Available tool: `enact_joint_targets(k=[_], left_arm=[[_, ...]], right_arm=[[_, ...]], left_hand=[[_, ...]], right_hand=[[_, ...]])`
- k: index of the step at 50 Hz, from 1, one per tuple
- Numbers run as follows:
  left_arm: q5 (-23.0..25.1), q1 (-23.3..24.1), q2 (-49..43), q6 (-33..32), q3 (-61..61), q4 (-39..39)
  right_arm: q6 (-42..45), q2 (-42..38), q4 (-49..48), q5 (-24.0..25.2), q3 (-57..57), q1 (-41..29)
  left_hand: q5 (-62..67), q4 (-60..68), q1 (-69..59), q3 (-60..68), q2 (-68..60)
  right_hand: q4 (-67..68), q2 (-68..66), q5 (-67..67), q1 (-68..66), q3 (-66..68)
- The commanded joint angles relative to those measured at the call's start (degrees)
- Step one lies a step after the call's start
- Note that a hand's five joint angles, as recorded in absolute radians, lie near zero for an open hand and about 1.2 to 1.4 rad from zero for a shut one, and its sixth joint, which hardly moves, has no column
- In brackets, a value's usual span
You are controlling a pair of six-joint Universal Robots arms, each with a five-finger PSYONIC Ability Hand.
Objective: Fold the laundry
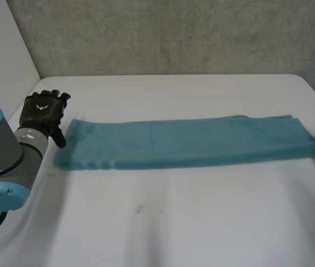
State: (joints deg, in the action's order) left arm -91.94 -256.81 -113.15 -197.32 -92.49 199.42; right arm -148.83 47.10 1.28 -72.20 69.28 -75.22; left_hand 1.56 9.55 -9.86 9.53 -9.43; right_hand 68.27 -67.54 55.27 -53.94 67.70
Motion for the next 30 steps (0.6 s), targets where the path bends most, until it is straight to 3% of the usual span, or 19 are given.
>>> enact_joint_targets(k=[1, 6, 8, 9, 11, 14, 16, 17, 19, 22, 24, 30], left_arm=[[0.00, -0.27, 0.04, 0.00, -0.32, -0.09], [-0.08, -0.27, 0.12, 0.00, -0.33, -0.09], [-0.08, -0.27, 0.38, 0.00, -0.33, -0.09], [-0.08, -0.36, 0.82, 0.09, -0.33, -0.09], [-0.08, -0.36, 1.26, 0.09, -0.33, -0.09], [-0.17, -0.36, 1.97, 0.09, -0.33, -0.09], [-0.17, -0.36, 2.23, 0.09, -0.41, -0.09], [-0.26, -0.36, 2.49, 0.09, -0.50, -0.09], [-0.26, -0.45, 2.76, 0.18, -0.68, 0.00], [-0.17, -0.71, 3.11, 0.18, -0.77, 0.00], [-0.17, -0.80, 3.20, 0.18, -0.77, 0.00], [-0.17, -0.97, 3.20, 0.18, -0.77, 0.00]], right_arm=[[9.96, 0.62, 0.56, -5.41, -3.97, 6.05], [8.03, 3.61, 1.53, -5.32, -6.26, 2.45], [5.05, 5.27, 1.44, -4.97, -8.09, -4.20], [5.04, 5.28, 1.44, -4.97, -8.10, -4.23], [3.99, 5.37, 1.36, -4.70, -10.73, -12.71], [3.81, 5.37, 1.27, -4.70, -12.15, -17.33], [3.55, 4.76, 1.09, -4.44, -15.47, -26.33], [3.54, 4.75, 1.09, -4.44, -15.49, -26.38], [3.46, 2.05, -0.04, -3.56, -18.55, -34.69], [3.46, 0.27, -1.37, -3.03, -20.06, -38.77], [3.46, -3.14, -5.04, -1.63, -22.33, -46.65], [3.28, -10.08, -12.08, 3.10, -24.36, -56.86]], left_hand=[[-1.56, 0.45, -0.14, 0.47, -0.57], [-1.56, 0.45, -0.14, 0.47, -0.57], [-1.56, 0.45, -0.14, 0.47, -0.57], [-1.56, 0.45, -0.14, 0.47, -0.57], [-1.56, 0.45, -0.14, 0.47, -0.57], [-1.56, 0.45, -0.14, 0.47, -0.57], [-1.56, 0.45, -0.14, 0.47, -0.57], [-1.56, 0.45, -0.14, 0.47, -0.57], [-1.56, 0.45, -0.14, 0.47, -0.57], [-1.56, 0.45, -0.14, 0.47, -0.57], [-1.56, 0.45, -0.14, 0.47, -0.57], [-1.56, 0.45, -0.14, 0.47, -0.57]], right_hand=[[11.73, -12.46, 14.73, -26.06, 12.30], [11.73, -12.46, 14.73, -26.06, 12.30], [11.73, -12.46, 14.73, -26.06, 12.30], [11.73, -12.46, 14.73, -26.06, 12.30], [11.73, -12.46, 14.73, -26.06, 12.30], [11.73, -12.46, 14.73, -26.06, 12.30], [11.73, -12.46, 14.73, -26.06, 12.30], [11.73, -12.46, 14.73, -26.06, 12.30], [11.73, -12.46, 14.73, -26.06, 12.30], [11.73, -12.46, 14.73, -26.06, 12.30], [11.73, -12.46, 14.73, -26.06, 12.30], [11.73, -12.46, 14.73, -26.06, 12.30]])
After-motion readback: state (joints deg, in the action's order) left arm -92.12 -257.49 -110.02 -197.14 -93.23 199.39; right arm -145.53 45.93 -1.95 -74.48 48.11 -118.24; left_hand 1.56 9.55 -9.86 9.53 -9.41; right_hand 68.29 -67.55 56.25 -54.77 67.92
